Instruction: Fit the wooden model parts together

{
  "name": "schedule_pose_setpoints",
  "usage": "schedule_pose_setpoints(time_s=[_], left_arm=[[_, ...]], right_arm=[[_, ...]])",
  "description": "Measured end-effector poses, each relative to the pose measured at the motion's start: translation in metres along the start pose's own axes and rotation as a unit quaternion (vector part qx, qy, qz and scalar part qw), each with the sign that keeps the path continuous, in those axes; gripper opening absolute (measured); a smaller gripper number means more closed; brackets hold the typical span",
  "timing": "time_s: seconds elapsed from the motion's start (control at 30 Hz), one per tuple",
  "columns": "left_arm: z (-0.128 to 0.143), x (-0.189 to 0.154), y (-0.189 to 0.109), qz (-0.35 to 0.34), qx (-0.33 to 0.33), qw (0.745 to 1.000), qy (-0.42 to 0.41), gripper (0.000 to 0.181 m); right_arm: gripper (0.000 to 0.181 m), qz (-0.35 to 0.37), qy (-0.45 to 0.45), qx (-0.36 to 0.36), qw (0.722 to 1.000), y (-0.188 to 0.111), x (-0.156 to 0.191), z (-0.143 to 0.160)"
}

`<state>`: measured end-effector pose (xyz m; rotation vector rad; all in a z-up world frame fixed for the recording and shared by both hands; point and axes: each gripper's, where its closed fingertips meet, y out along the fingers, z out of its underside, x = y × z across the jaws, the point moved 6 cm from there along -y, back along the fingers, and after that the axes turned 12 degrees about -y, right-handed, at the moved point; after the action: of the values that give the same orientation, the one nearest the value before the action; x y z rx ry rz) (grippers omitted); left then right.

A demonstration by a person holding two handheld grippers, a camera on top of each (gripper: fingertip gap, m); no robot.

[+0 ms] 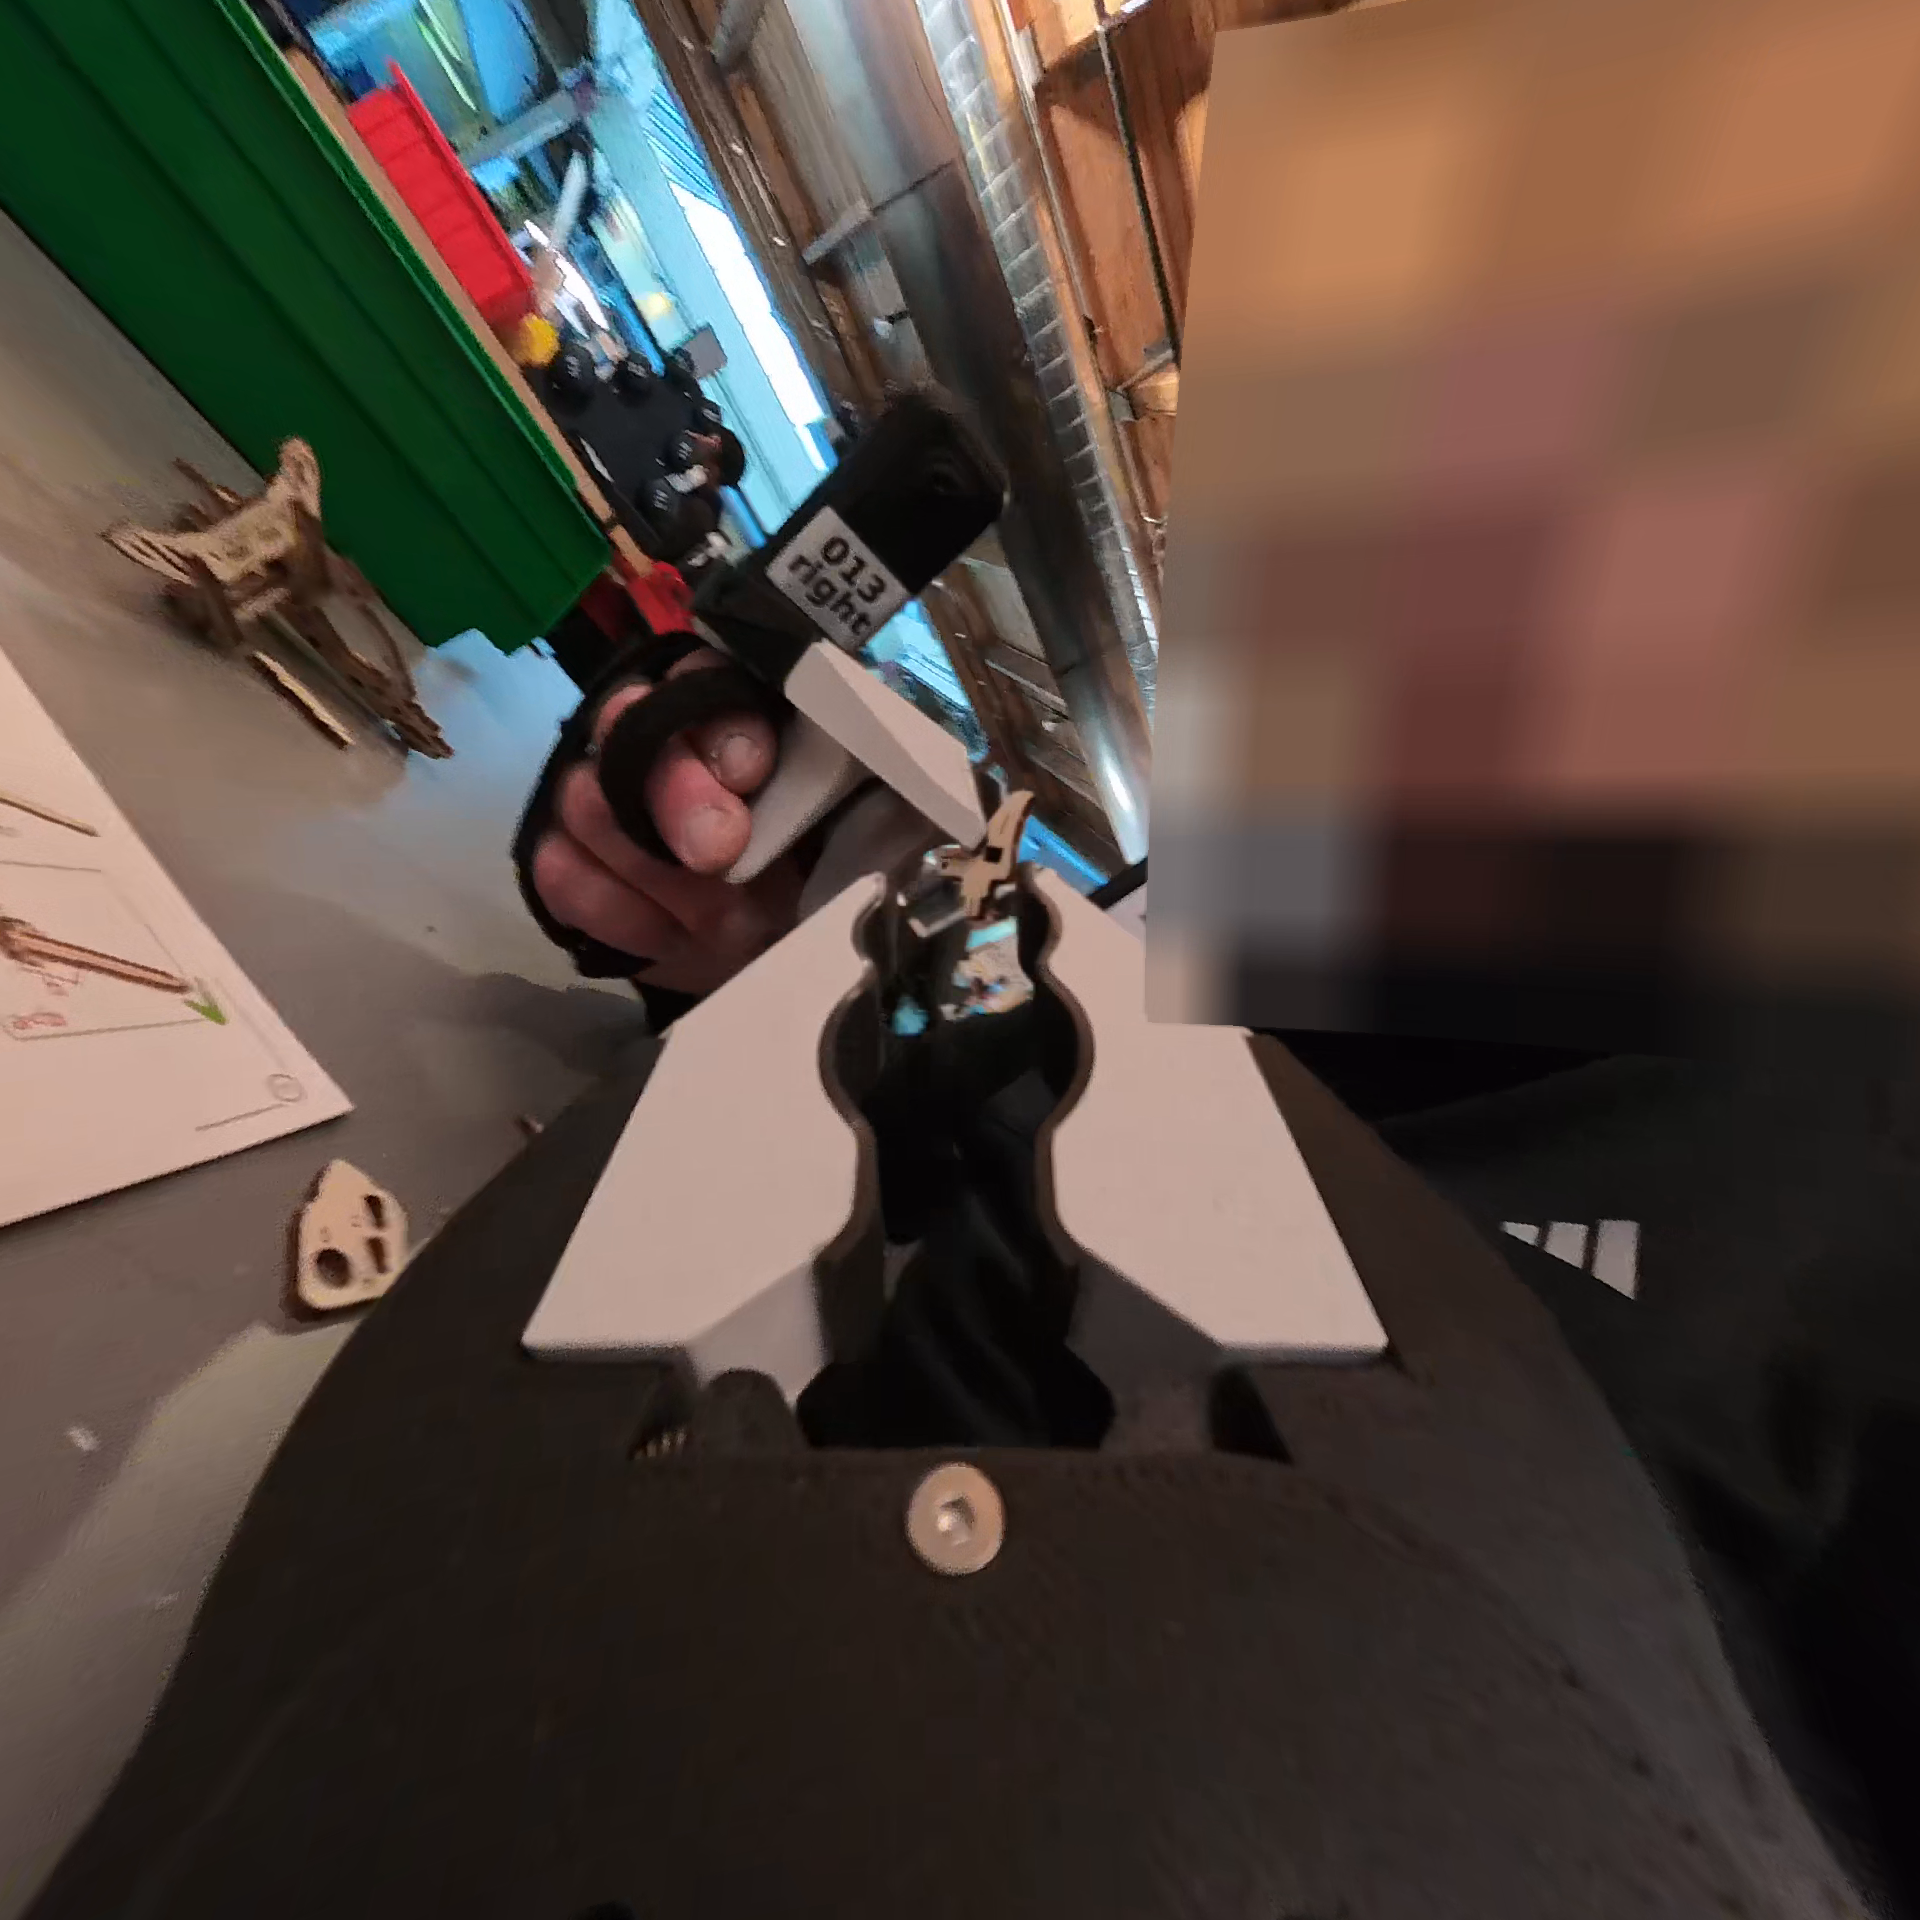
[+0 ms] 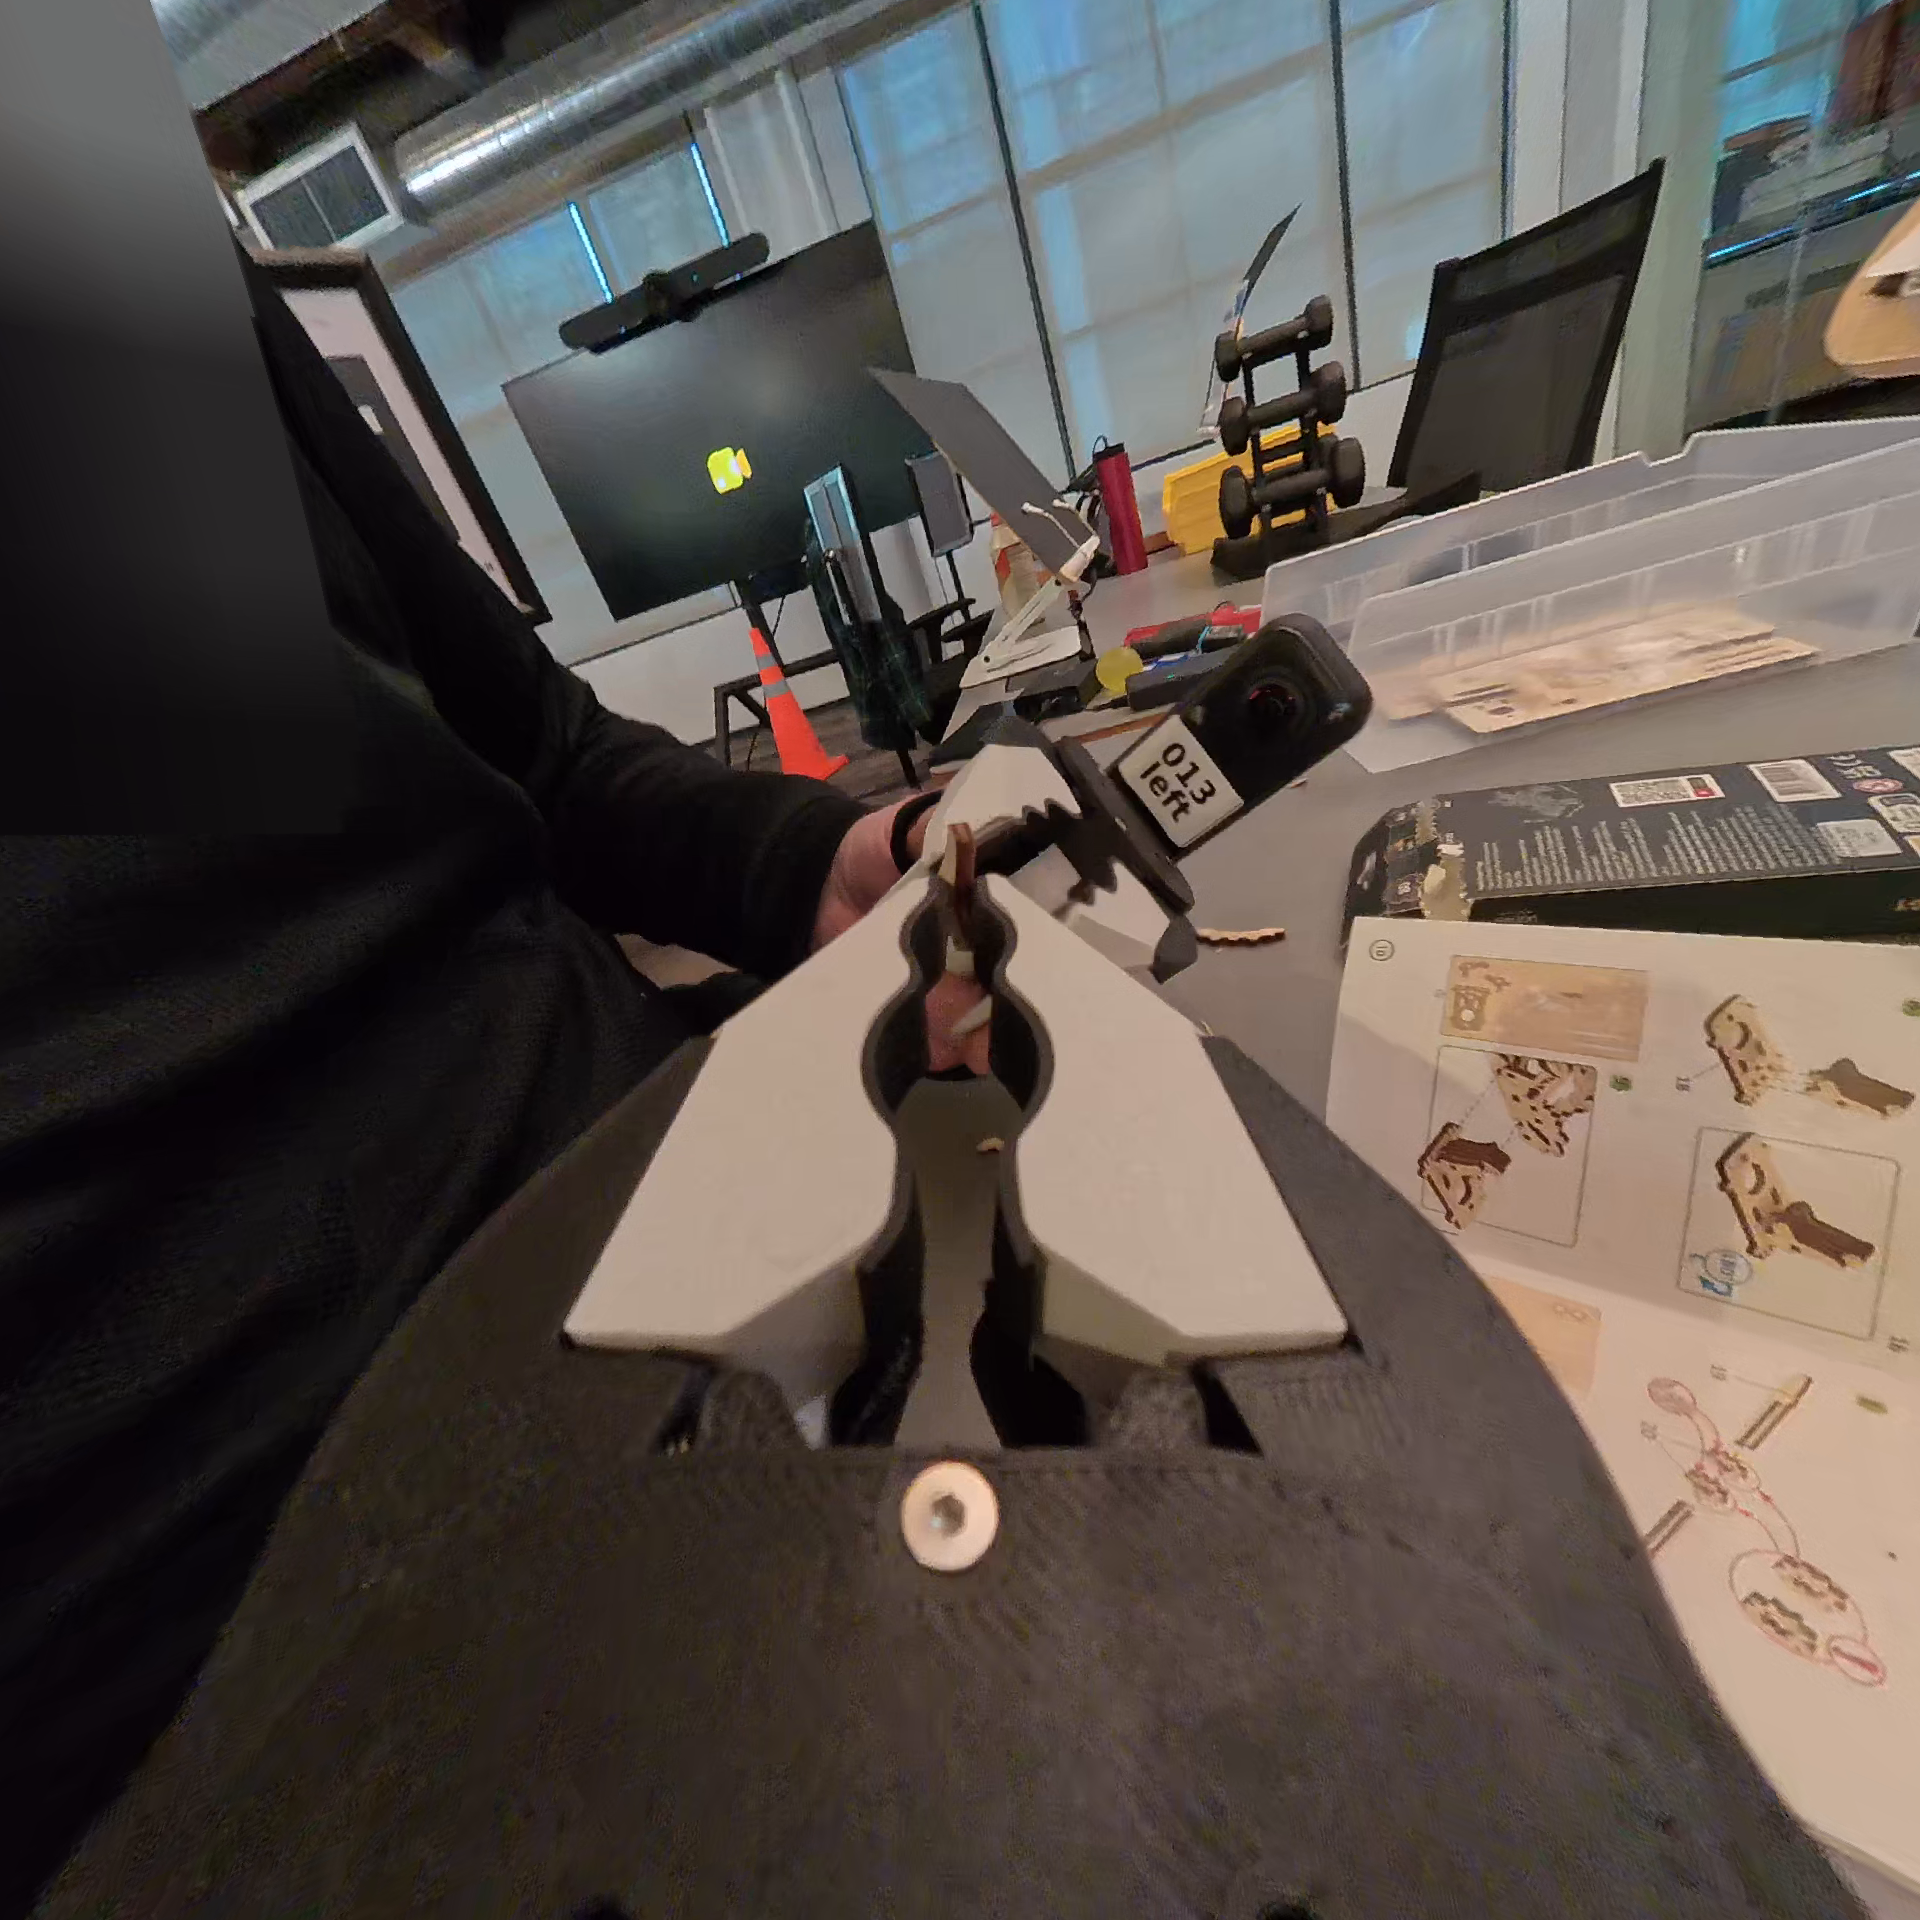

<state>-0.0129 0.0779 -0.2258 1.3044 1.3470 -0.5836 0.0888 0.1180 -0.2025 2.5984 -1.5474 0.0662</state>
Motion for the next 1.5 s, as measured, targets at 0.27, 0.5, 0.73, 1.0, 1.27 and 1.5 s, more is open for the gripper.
schedule_pose_setpoints(time_s=[0.27, 0.5, 0.73, 1.0, 1.27, 1.5], left_arm=[[-0.005, 0.002, 0.007, -0.246, -0.006, 0.934, 0.258, 0.028], [-0.007, -0.003, 0.022, -0.315, 0.008, 0.882, 0.351, 0.008], [-0.011, -0.004, 0.022, -0.269, -0.012, 0.916, 0.296, 0.001], [-0.014, -0.008, 0.021, -0.097, -0.009, 0.987, 0.129, 0.001], [-0.003, -0.02, 0.041, 0.011, 0.064, 0.995, 0.074, 0.0], [0.001, -0.021, 0.042, 0.052, 0.085, 0.994, 0.039, 0.001]], right_arm=[[0.0, 0.072, 0.079, -0.033, 0.994, -0.014, -0.018, 0.005], [0.0, 0.088, 0.129, -0.053, 0.986, -0.017, -0.024, 0.012], [0.0, 0.092, 0.123, -0.048, 0.987, -0.017, -0.022, 0.011], [0.012, 0.049, 0.053, -0.051, 0.996, -0.025, -0.019, -0.007], [0.01, -0.092, -0.034, -0.023, 0.995, -0.021, -0.012, -0.019], [0.0, -0.144, -0.016, -0.048, 0.988, -0.016, -0.007, -0.021]])
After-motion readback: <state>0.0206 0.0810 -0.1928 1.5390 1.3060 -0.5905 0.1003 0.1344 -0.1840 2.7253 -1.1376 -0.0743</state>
